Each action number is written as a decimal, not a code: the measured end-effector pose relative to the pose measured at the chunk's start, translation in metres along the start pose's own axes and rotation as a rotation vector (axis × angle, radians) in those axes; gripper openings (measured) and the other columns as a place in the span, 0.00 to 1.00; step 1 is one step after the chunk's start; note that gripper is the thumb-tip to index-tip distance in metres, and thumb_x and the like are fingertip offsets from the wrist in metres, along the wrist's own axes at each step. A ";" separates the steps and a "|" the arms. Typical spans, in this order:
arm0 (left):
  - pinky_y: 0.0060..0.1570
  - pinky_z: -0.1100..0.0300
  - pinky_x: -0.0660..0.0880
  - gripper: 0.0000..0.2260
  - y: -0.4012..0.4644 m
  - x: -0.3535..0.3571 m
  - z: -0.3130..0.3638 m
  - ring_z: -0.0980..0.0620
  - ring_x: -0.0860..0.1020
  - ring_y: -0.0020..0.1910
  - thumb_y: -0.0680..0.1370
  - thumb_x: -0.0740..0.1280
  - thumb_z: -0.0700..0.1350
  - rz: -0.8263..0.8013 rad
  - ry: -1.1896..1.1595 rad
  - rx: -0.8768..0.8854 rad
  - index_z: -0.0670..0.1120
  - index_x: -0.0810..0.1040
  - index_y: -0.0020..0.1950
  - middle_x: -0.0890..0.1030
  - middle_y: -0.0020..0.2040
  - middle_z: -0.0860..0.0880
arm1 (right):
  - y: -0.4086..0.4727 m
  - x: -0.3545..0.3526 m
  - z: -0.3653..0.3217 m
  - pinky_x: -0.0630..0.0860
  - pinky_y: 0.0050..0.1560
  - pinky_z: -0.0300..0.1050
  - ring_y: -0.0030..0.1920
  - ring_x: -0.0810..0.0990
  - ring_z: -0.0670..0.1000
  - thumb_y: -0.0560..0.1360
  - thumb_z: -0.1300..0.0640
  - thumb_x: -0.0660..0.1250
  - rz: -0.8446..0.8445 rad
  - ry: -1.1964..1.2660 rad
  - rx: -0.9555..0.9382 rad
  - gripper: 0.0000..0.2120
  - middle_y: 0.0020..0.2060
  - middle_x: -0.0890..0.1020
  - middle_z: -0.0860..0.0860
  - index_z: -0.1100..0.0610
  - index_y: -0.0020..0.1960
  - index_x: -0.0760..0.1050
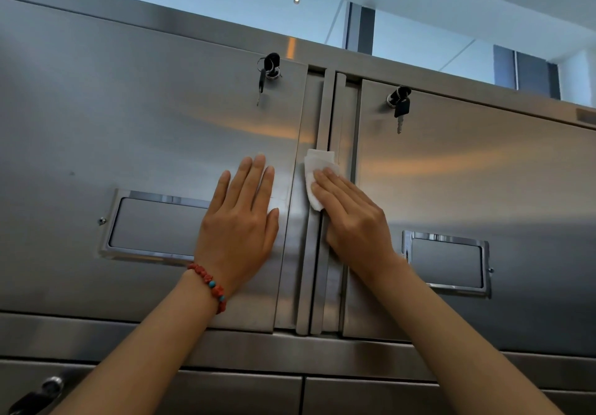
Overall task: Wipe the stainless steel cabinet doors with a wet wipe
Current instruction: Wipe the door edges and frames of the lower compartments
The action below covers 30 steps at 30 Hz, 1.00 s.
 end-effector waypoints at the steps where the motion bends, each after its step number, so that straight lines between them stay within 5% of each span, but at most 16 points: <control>1: 0.68 0.42 0.63 0.25 0.000 0.000 0.000 0.39 0.64 0.71 0.79 0.50 0.49 -0.001 0.000 0.001 0.36 0.65 0.70 0.65 0.71 0.36 | -0.004 0.000 -0.002 0.76 0.57 0.57 0.55 0.80 0.63 0.64 0.75 0.73 -0.004 0.003 -0.003 0.17 0.52 0.80 0.65 0.71 0.52 0.79; 30: 0.68 0.42 0.62 0.24 0.000 0.001 -0.001 0.40 0.64 0.71 0.79 0.50 0.49 0.007 0.006 0.003 0.36 0.65 0.71 0.65 0.71 0.37 | 0.017 0.005 0.015 0.76 0.57 0.57 0.56 0.79 0.62 0.67 0.73 0.73 0.007 0.000 0.053 0.15 0.53 0.80 0.65 0.70 0.53 0.79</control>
Point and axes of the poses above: each hand's wrist, its own y-axis towards the middle knuckle, its own x-axis out of the palm, z = x × y, the point moved 10 cm from there along y, towards the middle knuckle
